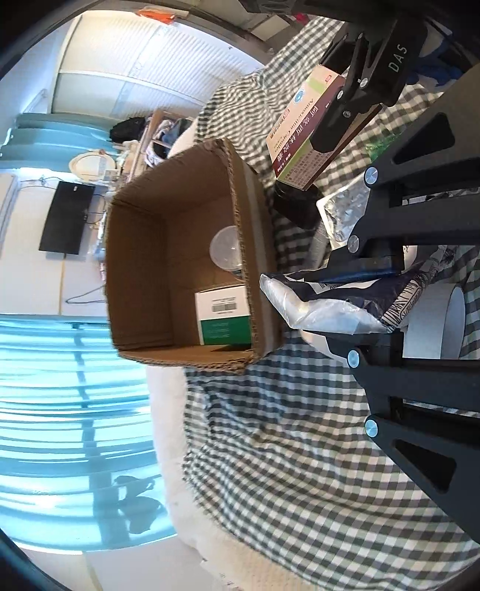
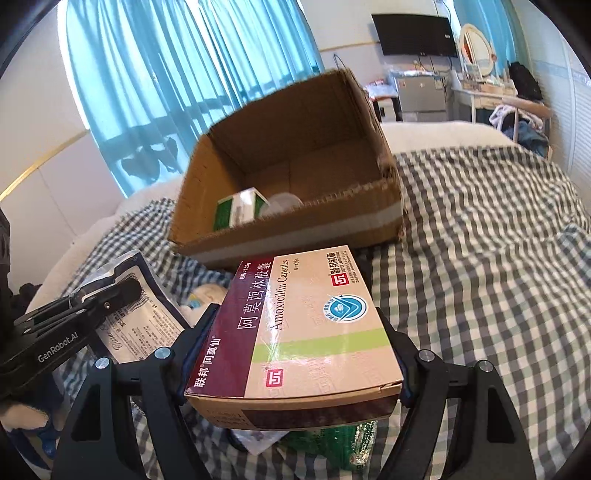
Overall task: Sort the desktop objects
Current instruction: 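Carry both items over the cardboard box and release them inside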
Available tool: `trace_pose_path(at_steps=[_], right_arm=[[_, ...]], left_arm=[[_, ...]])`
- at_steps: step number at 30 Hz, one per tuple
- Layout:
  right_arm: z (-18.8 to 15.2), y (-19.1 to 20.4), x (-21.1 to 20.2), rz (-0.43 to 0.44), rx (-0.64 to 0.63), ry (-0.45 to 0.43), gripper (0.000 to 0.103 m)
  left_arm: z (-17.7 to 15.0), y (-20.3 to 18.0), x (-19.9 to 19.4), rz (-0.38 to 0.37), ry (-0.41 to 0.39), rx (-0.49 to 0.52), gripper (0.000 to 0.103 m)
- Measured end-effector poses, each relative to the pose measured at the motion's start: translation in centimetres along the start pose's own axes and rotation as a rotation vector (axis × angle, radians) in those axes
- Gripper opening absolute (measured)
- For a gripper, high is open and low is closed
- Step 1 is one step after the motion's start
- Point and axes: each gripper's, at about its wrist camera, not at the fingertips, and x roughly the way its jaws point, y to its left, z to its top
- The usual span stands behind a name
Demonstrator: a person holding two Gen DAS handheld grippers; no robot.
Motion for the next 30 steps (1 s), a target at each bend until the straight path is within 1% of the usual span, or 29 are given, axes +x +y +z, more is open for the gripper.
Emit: trace_pose_path(at_steps=[9,12,17,24,30], right_arm=[[1.7,1.2,-3.7,0.015,-0.029,-0.107,0.076],[2.2,1.7,-5.2,0.018,-0.044,-0.148,0.076],[3.2,2.8,-7.3,0.02,-0.073,-0.217,0.076],[4.5,3.6,-9.9,0.03,-0.098,-0.288,0.076],[5.7,3.8,-11.8,0.033,-0.109,-0.343,0.076]], left_arm=[[1.4,-0.6,-3.7,-0.001,-0.104,0.015,0.018],[2.0,-0.8,-5.0,0.003,-0.127,-0.002,0.018],[3.0,-0.7,-7.1,0.004,-0.19,-0.012,0.018],[4.9,-0.8,-10.3,-0.009,-0.284,-0.017,0.018],[6.0,-0.9,-12.1,-0.009,-0.341,-0.006,0.018]])
